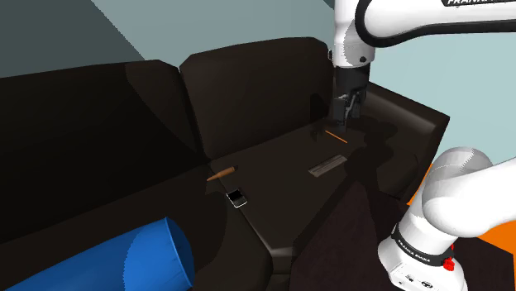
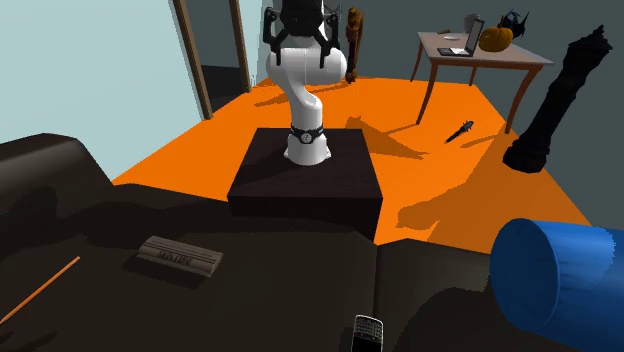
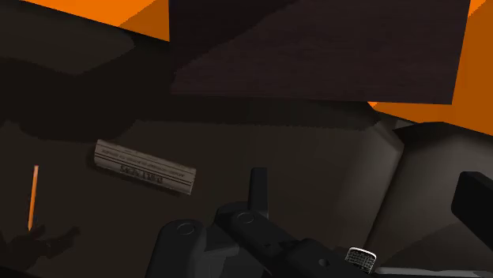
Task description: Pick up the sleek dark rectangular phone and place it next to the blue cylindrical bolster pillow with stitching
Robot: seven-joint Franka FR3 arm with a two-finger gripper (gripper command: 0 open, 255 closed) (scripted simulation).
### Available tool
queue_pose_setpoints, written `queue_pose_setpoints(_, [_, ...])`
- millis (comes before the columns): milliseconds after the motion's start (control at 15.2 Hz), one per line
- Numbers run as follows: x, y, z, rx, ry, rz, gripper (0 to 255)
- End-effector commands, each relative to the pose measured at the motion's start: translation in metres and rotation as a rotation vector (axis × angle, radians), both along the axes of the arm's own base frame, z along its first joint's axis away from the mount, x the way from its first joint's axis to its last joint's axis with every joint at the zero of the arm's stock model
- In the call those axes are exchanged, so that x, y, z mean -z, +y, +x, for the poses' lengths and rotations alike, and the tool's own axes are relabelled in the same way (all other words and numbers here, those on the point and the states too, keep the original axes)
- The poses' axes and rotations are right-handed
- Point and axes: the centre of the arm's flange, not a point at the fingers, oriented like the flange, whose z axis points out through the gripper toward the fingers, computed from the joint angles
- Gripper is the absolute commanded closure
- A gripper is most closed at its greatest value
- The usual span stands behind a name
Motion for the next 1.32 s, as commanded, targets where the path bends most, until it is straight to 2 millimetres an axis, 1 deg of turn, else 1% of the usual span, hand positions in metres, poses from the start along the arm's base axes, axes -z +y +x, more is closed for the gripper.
queue_pose_setpoints(0, [0.0,0.0,0.0,0.0,0.0,0.0,0])
queue_pose_setpoints(1254, [0.188,0.053,0.146,0.054,-0.05,0.049,0])
